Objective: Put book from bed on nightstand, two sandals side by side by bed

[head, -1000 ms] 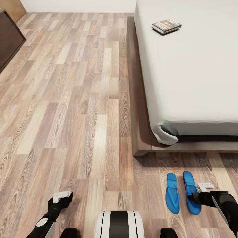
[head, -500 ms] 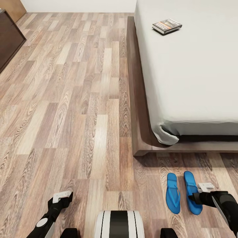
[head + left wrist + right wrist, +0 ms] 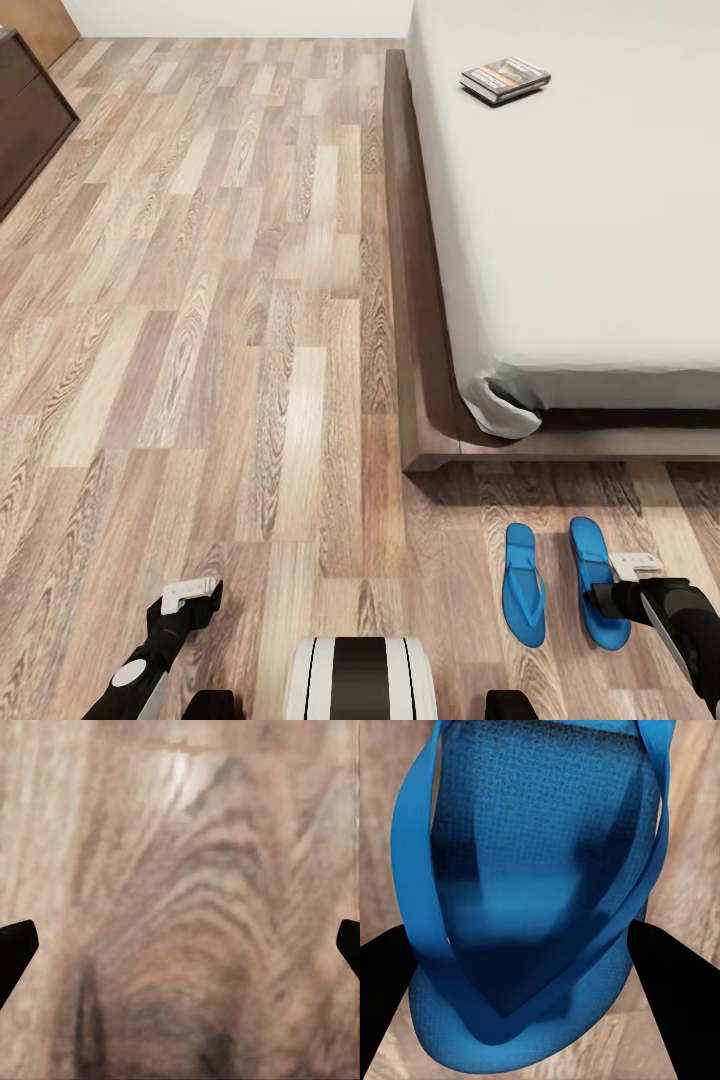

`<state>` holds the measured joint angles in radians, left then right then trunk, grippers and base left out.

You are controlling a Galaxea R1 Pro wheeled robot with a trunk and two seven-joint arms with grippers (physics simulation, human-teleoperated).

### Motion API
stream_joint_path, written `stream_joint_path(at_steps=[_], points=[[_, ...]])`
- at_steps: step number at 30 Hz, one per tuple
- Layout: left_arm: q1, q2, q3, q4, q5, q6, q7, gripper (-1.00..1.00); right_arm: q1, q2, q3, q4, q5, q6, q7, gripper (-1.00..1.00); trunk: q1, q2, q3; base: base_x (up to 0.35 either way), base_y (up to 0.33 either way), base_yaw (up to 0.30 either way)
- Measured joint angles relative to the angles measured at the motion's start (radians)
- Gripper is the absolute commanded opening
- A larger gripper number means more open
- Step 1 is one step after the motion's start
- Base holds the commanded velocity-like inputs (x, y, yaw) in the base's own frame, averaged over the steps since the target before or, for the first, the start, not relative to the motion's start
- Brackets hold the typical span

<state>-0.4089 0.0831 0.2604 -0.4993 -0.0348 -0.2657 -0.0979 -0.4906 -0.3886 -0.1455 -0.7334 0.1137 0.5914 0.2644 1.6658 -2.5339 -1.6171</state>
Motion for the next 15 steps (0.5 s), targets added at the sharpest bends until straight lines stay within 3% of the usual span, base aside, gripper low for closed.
stream_joint_path(at_steps=[7,15], points=[[0.000,-0.004,0.000,0.000,0.000,0.000,0.001,1.00,0.000,0.000,0.001,0.000,0.000,0.000,0.000,-1.00,0.000,0.000,0.000,0.000,0.102,0.000],[0.000,-0.006,0.000,0.000,0.000,0.000,0.002,1.00,0.000,0.010,0.001,0.000,-0.001,0.000,0.000,-1.00,0.000,0.000,0.000,0.000,0.010,0.000]])
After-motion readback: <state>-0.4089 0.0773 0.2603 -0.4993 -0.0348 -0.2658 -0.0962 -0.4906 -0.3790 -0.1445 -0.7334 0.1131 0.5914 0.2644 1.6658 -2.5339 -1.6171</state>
